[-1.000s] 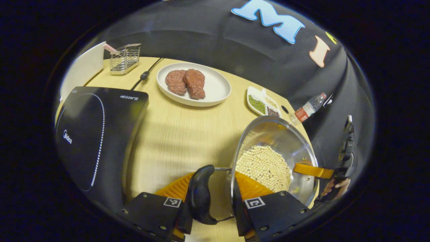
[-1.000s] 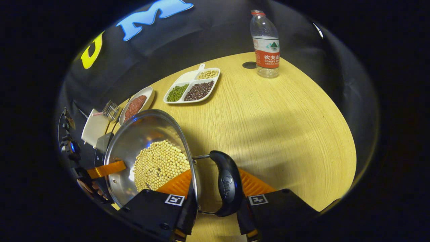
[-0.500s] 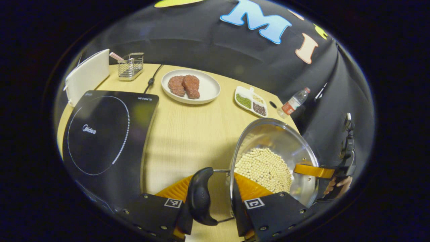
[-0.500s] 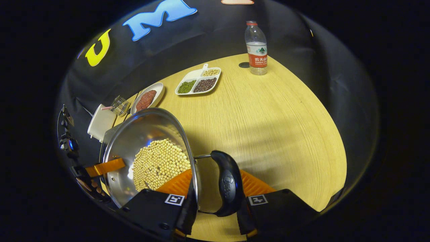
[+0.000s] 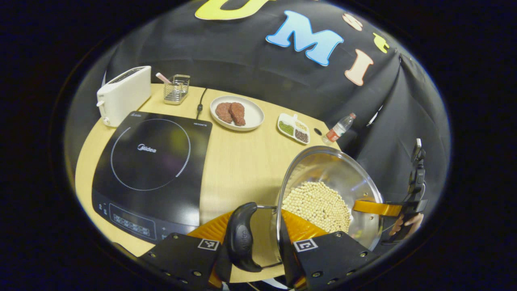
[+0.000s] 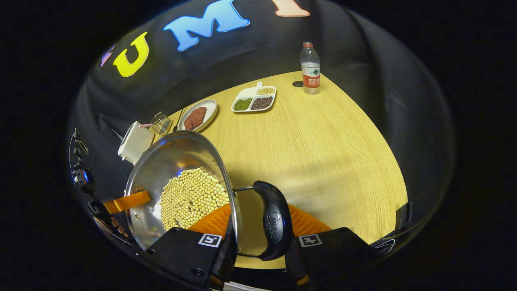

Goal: First push the handle of the pot to place it horizontally, then grasp the pot with both hands and set it on the induction cooktop.

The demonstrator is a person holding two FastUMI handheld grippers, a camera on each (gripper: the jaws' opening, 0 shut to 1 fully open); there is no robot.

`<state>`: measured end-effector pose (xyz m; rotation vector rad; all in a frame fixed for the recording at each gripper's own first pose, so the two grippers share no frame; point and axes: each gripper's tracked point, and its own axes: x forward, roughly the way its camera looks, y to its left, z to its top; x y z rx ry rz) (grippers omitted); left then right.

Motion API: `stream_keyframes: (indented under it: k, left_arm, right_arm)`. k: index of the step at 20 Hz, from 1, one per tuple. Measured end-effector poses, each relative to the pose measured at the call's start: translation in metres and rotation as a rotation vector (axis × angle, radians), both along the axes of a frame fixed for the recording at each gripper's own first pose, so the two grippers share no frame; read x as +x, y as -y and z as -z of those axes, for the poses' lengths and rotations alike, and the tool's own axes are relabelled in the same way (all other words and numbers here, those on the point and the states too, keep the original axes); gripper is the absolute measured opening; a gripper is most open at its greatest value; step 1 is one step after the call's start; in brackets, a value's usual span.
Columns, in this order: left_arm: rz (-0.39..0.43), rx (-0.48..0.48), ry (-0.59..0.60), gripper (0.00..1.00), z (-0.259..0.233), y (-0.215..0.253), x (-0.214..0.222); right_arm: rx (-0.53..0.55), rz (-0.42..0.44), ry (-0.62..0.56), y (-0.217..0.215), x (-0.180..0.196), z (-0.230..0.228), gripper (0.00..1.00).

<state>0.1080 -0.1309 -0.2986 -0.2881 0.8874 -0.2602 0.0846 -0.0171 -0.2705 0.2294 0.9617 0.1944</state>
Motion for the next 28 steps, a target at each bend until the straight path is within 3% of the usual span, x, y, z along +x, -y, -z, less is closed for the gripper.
stream_keyframes:
  k: [8, 9, 14, 17, 19, 20, 21, 26, 27, 28]
  left_arm:
    - [-0.037, -0.016, 0.018, 0.48, -0.028, -0.056, -0.021]
    - [-0.041, -0.015, 0.020, 0.55, -0.028, -0.065, -0.023]
    - [-0.067, -0.010, 0.024, 0.51, -0.029, -0.113, -0.017]
    - [-0.091, -0.017, 0.020, 0.55, -0.029, -0.141, -0.012]
    - [-0.095, -0.017, 0.023, 0.51, -0.031, -0.162, -0.004]
    - [-0.097, -0.016, 0.026, 0.55, -0.033, -0.171, 0.002]
    - [-0.098, -0.014, 0.029, 0.51, -0.034, -0.181, 0.007]
    - [-0.116, -0.013, 0.037, 0.55, -0.034, -0.222, 0.025]
    - [-0.120, -0.014, 0.037, 0.51, -0.037, -0.231, 0.028]
    - [-0.123, -0.014, 0.037, 0.55, -0.034, -0.238, 0.032]
  right_arm:
    - [-0.006, -0.026, 0.023, -0.053, -0.023, -0.028, 0.51]
    - [-0.005, -0.028, 0.022, -0.061, -0.024, -0.028, 0.51]
    - [0.004, -0.044, 0.000, -0.108, -0.026, -0.025, 0.51]
    - [0.003, -0.063, 0.010, -0.135, -0.017, -0.028, 0.51]
    - [0.006, -0.073, 0.018, -0.155, -0.011, -0.031, 0.51]
    - [0.009, -0.078, 0.020, -0.165, -0.007, -0.031, 0.51]
    - [0.014, -0.083, 0.021, -0.175, -0.003, -0.032, 0.51]
    - [0.023, -0.098, 0.023, -0.217, 0.013, -0.032, 0.51]
    - [0.023, -0.104, 0.022, -0.224, 0.015, -0.032, 0.51]
    - [0.025, -0.107, 0.023, -0.232, 0.018, -0.032, 0.51]
